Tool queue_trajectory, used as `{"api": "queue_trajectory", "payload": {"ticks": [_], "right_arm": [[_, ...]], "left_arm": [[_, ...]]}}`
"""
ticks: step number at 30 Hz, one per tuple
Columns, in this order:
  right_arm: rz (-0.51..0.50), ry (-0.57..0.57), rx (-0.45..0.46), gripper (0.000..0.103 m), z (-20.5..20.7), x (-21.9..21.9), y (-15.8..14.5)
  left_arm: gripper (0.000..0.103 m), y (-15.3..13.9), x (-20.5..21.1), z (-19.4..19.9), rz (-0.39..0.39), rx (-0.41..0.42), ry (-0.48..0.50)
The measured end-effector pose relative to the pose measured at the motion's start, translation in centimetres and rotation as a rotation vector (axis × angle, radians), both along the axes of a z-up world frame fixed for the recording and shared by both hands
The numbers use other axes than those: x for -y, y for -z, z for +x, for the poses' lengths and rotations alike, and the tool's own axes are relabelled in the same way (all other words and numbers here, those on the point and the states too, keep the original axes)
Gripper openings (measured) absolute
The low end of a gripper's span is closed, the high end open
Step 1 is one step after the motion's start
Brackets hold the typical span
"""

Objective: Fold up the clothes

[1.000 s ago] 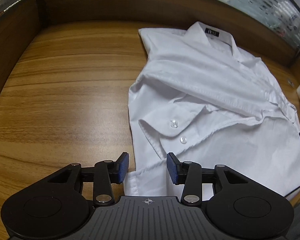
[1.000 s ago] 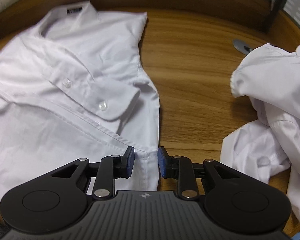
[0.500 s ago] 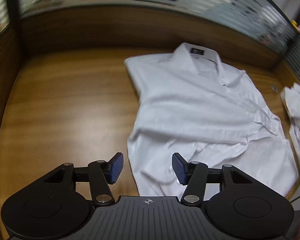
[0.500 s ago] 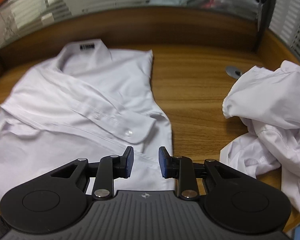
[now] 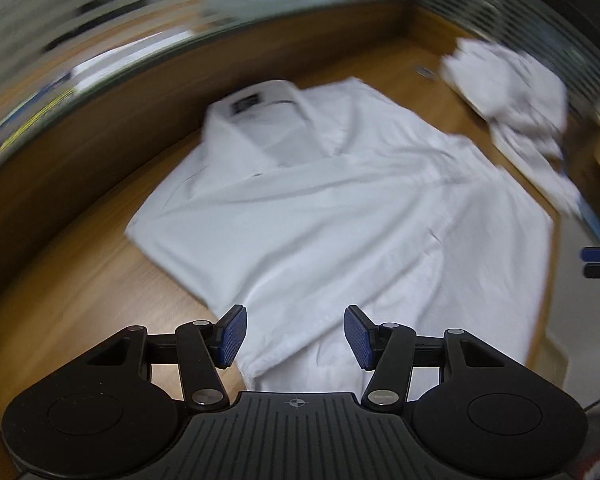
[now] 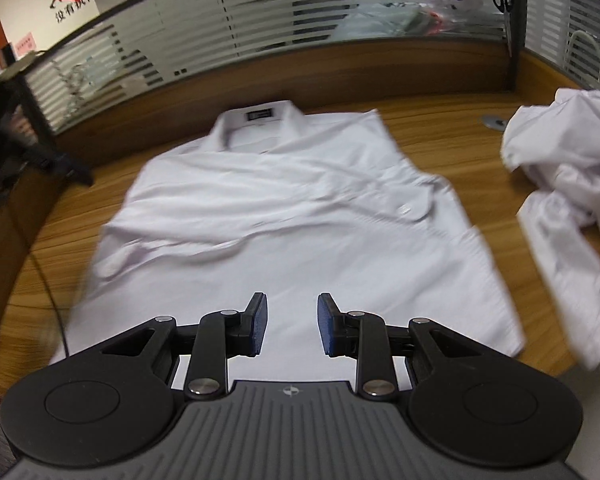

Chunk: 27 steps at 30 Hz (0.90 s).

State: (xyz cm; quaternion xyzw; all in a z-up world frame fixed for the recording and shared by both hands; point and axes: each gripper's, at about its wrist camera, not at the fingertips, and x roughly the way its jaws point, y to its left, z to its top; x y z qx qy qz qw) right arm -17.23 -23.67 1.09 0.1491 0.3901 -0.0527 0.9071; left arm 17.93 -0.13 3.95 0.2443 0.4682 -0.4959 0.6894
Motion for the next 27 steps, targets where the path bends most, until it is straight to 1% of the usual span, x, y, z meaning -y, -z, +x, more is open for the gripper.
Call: {"api": "queue_trajectory", "payload": {"ticks": [3,5,8,11,13,21,25,27], "right_arm": [[0.038,0.000,0.005,0.031,-1.1,-3.7,0.6],[0.056,-0.015,0.006,0.031,-1.5,-6.3,1.2],[0.052,-0.041,0.000,0.031,-1.4,-10.2,1.8],[0.046,-0.067,-0.007,0.031,-1.2,-14.1,2.5],[0.043,-0.084,-0.011,0.031,-1.1,-16.8,3.0],[-0.024,-0.025,-0.003,0.030,2.1,-24.2,5.3],[-0.093,-0.017,-0.025,0.029,4.0,-28.0,6.9],[-0.140,-0.004,-0.057,0.023,4.9,-29.6,8.0]], "left_arm": [[0.058,-0.9,-0.4,0.3,0.026,0.011,0.077],[0.063,-1.3,-1.1,0.8,0.021,0.010,0.079],[0.065,-1.5,-2.7,2.5,0.007,-0.028,-0.026],[0.065,-0.9,-4.1,4.4,0.003,-0.061,-0.097],[0.065,-0.4,-4.7,5.4,0.018,-0.048,-0.111],[0.066,1.6,-5.9,10.3,0.018,-0.016,-0.179],[0.066,1.9,-5.8,12.5,-0.007,-0.031,-0.187],[0.066,2.2,-5.7,13.3,-0.013,-0.043,-0.199]]}}
